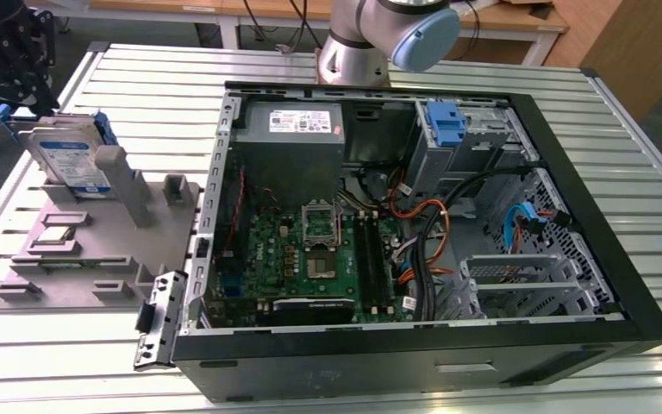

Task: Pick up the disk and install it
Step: 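Pick up the disk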

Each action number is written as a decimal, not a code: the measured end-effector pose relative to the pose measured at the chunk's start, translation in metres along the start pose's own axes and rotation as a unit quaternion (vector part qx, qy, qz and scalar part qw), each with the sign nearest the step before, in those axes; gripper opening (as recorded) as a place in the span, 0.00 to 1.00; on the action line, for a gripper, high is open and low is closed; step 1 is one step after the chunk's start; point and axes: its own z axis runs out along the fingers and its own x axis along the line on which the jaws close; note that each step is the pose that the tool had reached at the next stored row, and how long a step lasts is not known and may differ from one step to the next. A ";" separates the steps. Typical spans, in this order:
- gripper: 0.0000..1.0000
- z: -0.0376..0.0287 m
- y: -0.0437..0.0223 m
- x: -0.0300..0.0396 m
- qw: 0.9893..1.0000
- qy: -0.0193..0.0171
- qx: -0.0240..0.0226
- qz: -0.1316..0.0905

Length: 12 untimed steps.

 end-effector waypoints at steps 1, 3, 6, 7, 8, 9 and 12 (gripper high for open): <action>0.17 0.0000 0.0000 0.0000 1.000 0.000 0.000 0.000; 0.29 0.0000 0.0000 0.0000 1.000 0.000 0.000 0.000; 0.41 0.0000 0.0000 0.0000 1.000 0.000 0.000 0.000; 0.41 0.0000 0.0000 0.0000 1.000 0.000 0.000 0.000; 0.47 0.0000 0.0000 0.0000 1.000 0.000 0.000 0.000; 0.47 0.0000 0.0000 0.0000 1.000 0.000 0.000 0.000; 0.59 0.0000 0.0000 0.0000 1.000 0.000 0.000 0.000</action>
